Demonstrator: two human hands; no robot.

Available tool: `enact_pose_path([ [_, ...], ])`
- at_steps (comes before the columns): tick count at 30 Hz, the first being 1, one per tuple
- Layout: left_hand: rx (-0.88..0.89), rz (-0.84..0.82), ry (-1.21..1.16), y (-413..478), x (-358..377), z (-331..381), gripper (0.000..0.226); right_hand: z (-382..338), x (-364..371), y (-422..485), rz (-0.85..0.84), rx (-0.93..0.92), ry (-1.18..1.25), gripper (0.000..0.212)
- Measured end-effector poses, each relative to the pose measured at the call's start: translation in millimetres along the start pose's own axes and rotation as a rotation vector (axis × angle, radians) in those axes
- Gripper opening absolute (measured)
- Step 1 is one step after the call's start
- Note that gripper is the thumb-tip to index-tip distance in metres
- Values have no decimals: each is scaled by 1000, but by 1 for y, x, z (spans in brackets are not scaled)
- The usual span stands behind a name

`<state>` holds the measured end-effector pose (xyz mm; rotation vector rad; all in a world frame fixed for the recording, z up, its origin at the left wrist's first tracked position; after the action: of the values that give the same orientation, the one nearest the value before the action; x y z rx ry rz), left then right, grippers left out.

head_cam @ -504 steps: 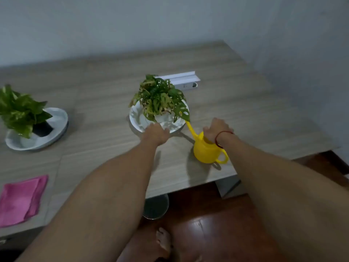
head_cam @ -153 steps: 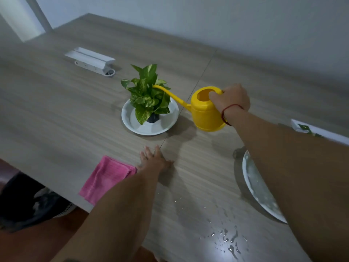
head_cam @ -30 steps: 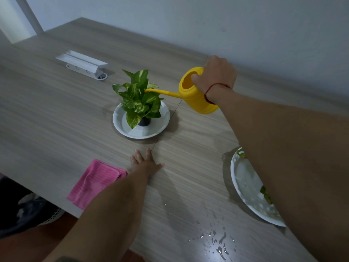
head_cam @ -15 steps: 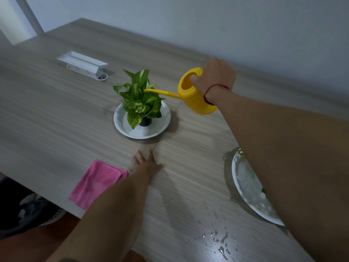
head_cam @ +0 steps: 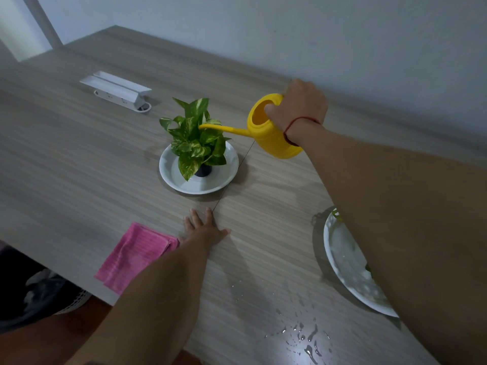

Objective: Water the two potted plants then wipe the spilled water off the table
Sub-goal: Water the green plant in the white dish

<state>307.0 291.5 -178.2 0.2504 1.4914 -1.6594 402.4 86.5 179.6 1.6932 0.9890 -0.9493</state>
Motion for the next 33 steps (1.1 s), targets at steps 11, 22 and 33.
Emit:
enact_pose_path([
  [11, 6, -17, -19, -5, -1, 0, 103, -6, 4, 1, 12, -20, -4, 39],
  [22, 10, -15, -15, -10, -1, 3, 101, 0, 5, -1, -7, -33, -41, 35],
  [33, 2, -14, -13, -3, 0, 0, 104, -1, 4, 3, 14, -23, -22, 38],
])
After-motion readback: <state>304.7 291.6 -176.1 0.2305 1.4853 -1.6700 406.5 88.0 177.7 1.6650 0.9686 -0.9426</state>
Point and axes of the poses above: each hand's wrist, its own y-axis towards the middle knuckle, its own x-axis out of the palm, z = x × y, the point moved 8 cm from there along y, towards the middle knuckle
